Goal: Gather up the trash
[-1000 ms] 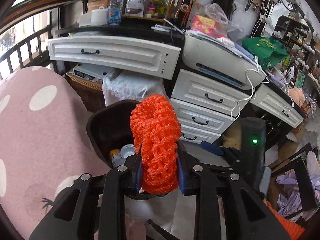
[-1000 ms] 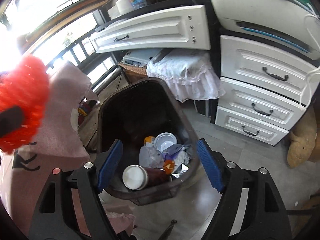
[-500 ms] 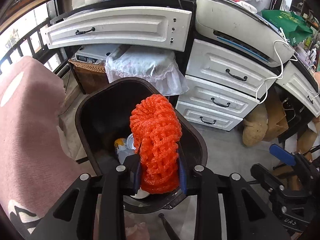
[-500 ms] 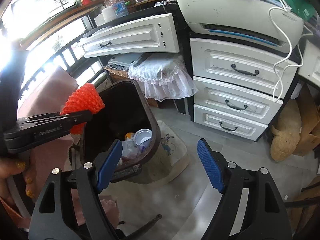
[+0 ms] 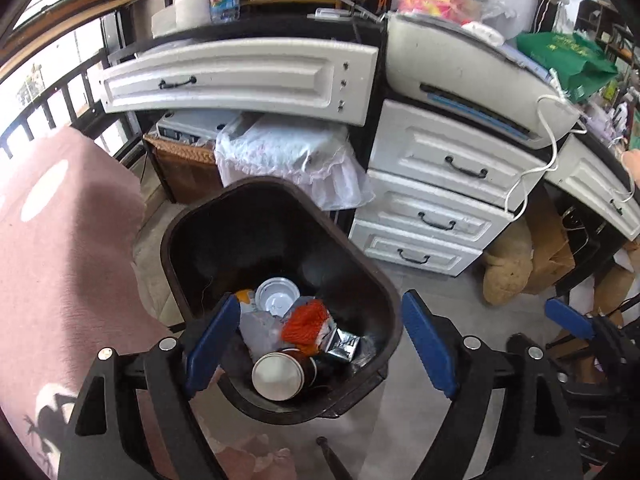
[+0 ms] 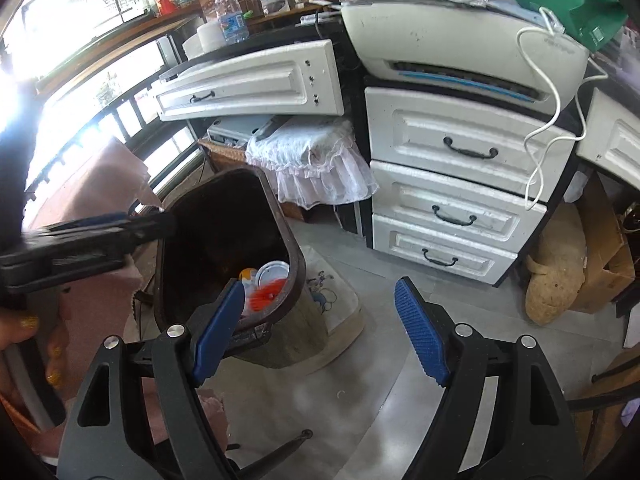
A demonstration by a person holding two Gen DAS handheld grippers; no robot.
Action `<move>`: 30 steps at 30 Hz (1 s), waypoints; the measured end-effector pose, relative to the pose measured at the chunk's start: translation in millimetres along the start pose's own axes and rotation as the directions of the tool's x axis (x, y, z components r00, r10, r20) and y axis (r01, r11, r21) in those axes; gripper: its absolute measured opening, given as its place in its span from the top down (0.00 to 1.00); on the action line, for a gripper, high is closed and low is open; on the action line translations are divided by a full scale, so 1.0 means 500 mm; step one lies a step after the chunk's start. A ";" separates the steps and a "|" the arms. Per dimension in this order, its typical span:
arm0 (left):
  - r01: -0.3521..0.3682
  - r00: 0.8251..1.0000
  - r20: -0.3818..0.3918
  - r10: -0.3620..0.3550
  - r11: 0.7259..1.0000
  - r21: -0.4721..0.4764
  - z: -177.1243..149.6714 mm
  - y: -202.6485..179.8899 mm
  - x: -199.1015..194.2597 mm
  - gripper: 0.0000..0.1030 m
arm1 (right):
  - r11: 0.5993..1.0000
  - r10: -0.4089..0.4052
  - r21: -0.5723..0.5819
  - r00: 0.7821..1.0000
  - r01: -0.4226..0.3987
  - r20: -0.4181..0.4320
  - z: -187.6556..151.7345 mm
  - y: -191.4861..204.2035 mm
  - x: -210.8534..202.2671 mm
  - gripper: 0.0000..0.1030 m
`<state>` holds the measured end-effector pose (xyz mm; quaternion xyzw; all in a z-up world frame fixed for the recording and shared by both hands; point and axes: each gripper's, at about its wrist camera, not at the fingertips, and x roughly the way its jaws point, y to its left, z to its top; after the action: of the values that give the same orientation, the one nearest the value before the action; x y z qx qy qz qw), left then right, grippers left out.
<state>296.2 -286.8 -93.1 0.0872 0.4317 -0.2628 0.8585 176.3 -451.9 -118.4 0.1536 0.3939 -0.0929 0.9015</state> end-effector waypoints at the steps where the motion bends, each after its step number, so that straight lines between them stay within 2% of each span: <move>1: 0.007 0.999 0.041 -0.007 1.000 0.003 0.002 -0.003 -0.034 0.15 | 1.000 -0.006 0.005 1.000 0.006 0.014 0.003 0.003 -0.013 0.25; 4: 0.028 0.986 0.167 -0.029 1.000 0.011 -0.006 -0.006 -0.144 0.05 | 0.999 -0.012 0.031 0.998 0.010 0.064 0.009 0.021 -0.060 0.19; 6: 0.028 0.972 0.231 -0.034 0.999 0.027 -0.022 -0.004 -0.210 0.05 | 0.999 -0.011 0.038 0.994 0.007 0.113 0.010 0.042 -0.101 0.17; 9: -0.020 0.954 0.298 0.006 0.999 0.045 -0.055 0.014 -0.297 0.05 | 1.000 0.010 0.025 0.982 -0.015 0.190 0.009 0.083 -0.167 0.07; 12: -0.071 0.938 0.340 0.063 0.997 0.012 -0.090 0.049 -0.367 0.05 | 0.999 0.037 0.007 0.960 -0.040 0.279 0.007 0.129 -0.239 0.05; 17: -0.141 0.907 0.387 0.165 0.986 -0.091 -0.165 0.115 -0.453 0.05 | 0.996 0.084 0.006 0.925 -0.093 0.370 -0.011 0.205 -0.337 0.05; 23: -0.226 0.875 0.397 0.276 0.959 -0.169 -0.269 0.173 -0.533 0.05 | 0.989 0.143 -0.093 0.887 -0.113 0.439 -0.075 0.316 -0.423 0.05; 26: -0.252 0.863 0.396 0.315 0.946 -0.203 -0.311 0.194 -0.569 0.05 | 0.981 0.172 -0.156 0.883 -0.114 0.436 -0.113 0.363 -0.450 0.05; 30: -0.316 0.816 0.426 0.391 0.918 -0.239 -0.357 0.200 -0.619 0.05 | 0.970 0.199 -0.218 0.878 -0.112 0.434 -0.163 0.402 -0.485 0.05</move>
<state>73.4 -18.8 33.5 0.0325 0.2089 -0.0767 0.9744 15.6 -223.9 49.4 0.0739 0.1662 -0.0161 0.9832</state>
